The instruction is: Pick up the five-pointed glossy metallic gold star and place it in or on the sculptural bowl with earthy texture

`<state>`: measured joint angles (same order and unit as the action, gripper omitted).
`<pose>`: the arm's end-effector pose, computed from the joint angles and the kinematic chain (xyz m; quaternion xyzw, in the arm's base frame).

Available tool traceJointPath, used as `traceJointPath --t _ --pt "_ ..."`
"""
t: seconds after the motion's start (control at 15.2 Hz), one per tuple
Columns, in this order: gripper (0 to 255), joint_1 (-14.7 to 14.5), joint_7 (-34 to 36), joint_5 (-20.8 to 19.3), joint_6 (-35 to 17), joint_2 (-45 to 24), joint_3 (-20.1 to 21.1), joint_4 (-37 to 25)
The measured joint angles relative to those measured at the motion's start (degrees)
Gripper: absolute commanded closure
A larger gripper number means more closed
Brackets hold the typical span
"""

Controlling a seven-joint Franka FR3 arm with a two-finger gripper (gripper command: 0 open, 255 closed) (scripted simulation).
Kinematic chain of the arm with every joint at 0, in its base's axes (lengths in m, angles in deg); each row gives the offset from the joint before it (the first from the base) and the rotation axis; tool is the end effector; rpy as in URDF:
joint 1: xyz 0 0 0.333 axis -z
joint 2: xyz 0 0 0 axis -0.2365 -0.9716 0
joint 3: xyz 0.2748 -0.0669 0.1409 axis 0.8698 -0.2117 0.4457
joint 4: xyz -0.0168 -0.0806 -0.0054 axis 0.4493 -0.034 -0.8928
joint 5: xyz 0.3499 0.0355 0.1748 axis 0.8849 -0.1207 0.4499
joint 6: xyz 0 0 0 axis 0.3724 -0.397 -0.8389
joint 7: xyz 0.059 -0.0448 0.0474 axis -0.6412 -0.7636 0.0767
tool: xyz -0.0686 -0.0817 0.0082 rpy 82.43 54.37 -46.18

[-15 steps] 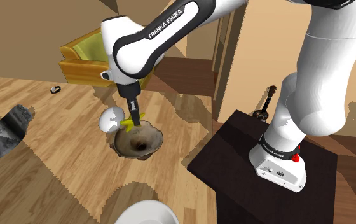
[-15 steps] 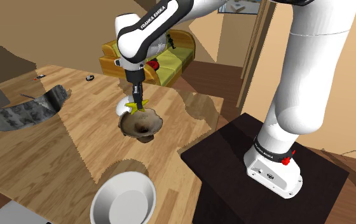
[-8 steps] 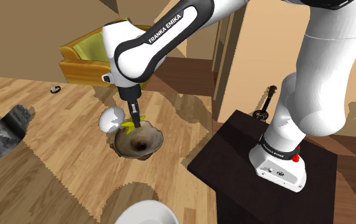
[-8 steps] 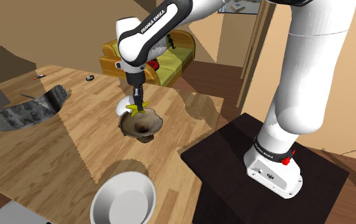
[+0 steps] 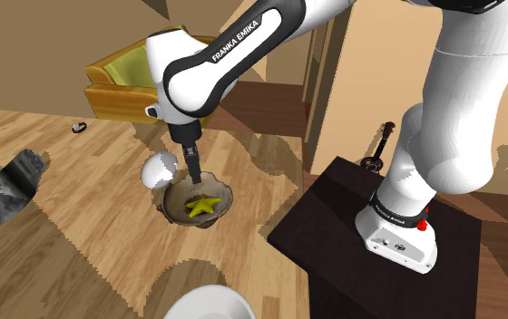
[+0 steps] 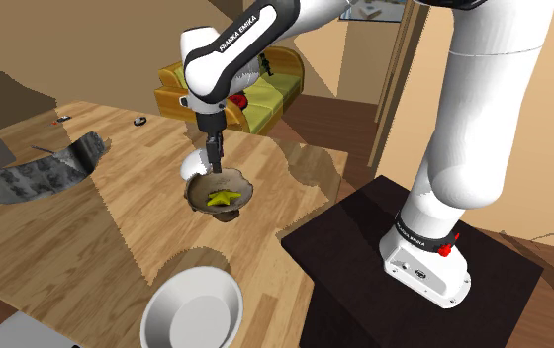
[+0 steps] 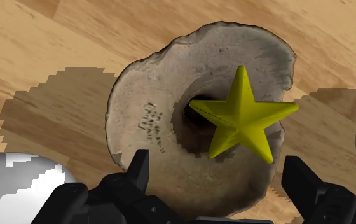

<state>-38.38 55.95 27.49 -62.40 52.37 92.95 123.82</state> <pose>0.4845 0.3035 0.3343 -0.8666 -0.4954 0.0297 0.0524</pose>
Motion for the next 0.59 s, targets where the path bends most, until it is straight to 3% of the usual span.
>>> traceJointPath --t 0.26,0.59 --pt "0 0.44 -0.18 0.02 5.29 2.52 -0.24 -2.85" --pt "0 0.44 -0.04 0.00 6.78 3.10 -0.23 -3.67"
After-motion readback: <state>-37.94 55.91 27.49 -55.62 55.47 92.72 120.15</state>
